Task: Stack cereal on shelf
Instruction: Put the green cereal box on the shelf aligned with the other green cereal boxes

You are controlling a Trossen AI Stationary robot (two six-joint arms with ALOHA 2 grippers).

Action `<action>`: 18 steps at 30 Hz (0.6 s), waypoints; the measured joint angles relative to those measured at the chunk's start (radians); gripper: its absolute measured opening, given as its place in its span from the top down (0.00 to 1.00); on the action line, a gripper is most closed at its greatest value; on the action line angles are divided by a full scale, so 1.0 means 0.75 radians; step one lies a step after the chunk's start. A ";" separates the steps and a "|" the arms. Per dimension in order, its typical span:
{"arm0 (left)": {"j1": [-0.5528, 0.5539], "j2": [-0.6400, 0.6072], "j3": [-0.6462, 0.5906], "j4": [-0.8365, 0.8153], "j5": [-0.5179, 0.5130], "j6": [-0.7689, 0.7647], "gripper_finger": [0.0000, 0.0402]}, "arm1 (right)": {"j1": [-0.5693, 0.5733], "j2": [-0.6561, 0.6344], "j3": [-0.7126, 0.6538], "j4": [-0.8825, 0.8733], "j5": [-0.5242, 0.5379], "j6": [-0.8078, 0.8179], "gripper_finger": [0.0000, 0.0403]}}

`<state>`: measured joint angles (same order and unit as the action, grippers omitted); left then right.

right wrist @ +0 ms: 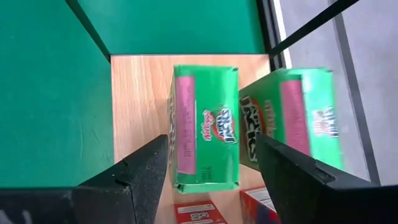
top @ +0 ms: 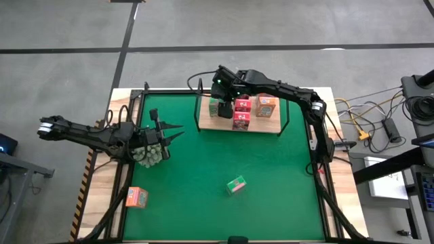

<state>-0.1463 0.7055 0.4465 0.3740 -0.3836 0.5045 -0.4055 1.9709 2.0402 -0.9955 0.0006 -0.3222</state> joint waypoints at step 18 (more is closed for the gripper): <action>0.001 0.000 0.000 0.000 0.000 0.000 0.81 | 0.322 -0.064 0.119 -0.269 -0.014 0.087 0.49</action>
<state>-0.1459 0.7055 0.4465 0.3740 -0.3836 0.5045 -0.1643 1.9230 2.1295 -1.1972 -0.0103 -0.2567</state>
